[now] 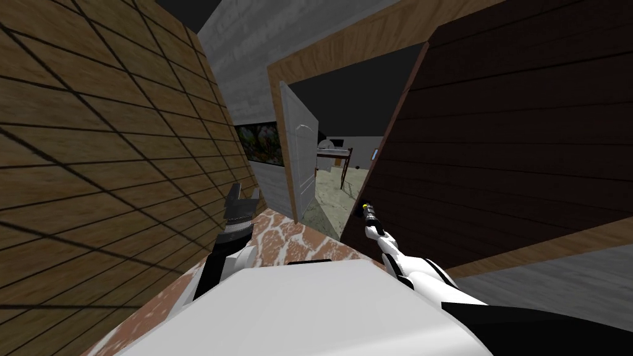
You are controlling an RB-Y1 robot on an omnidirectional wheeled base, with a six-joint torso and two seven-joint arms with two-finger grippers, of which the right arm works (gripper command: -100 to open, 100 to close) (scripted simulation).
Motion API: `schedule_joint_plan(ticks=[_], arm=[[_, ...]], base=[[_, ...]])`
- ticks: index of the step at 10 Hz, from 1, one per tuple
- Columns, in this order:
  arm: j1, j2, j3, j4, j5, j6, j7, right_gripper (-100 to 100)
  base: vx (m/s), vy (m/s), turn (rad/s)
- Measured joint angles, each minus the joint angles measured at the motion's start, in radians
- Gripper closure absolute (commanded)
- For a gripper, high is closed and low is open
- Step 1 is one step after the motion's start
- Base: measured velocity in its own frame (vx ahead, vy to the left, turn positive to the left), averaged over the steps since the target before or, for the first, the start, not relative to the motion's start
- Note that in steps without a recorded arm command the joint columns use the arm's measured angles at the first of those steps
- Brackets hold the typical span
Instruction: Push the door open
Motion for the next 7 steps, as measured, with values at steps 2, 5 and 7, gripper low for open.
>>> schedule_joint_plan(ticks=[2,5,7], arm=[[0.005,0.009,-0.028,-0.019,-0.012,0.014,0.031,100],[-0.007,0.011,-0.065,-0.018,-0.027,0.012,0.070,100],[-0.031,0.008,-0.080,0.034,-0.034,-0.010,0.081,100]], base=[[0.168,-0.051,-0.022],[0.148,-0.031,-0.020],[0.186,-0.034,-0.046]])
